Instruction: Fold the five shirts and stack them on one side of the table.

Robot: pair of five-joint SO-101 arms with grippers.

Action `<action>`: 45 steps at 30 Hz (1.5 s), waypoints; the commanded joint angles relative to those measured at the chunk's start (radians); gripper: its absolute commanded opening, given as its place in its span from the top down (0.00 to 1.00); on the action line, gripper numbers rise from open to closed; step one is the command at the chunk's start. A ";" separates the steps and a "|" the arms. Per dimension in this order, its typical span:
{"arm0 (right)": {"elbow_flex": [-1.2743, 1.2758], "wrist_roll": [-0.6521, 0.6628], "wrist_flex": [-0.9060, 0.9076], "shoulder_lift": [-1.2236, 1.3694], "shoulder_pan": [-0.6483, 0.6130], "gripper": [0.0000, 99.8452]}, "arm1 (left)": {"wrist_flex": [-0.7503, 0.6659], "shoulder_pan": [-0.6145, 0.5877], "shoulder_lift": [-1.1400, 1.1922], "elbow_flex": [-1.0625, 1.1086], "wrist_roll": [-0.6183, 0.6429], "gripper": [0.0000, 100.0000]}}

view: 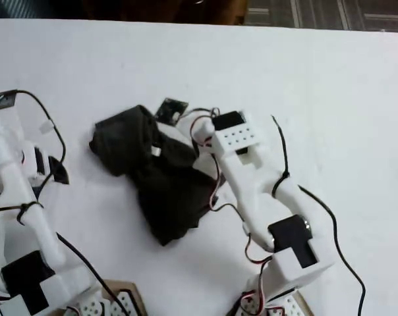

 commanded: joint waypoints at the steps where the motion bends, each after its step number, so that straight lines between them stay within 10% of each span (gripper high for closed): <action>1: -0.087 0.005 0.030 -0.130 0.008 0.98 | -0.008 -0.006 -0.040 -0.030 -0.008 0.74; 11: -0.083 0.005 0.041 -0.417 0.010 0.98 | 0.000 -0.009 -0.048 -0.068 -0.006 0.74; 45: 0.244 -0.069 -0.168 -0.077 -0.067 0.81 | -0.044 -0.005 -0.044 0.010 -0.006 0.74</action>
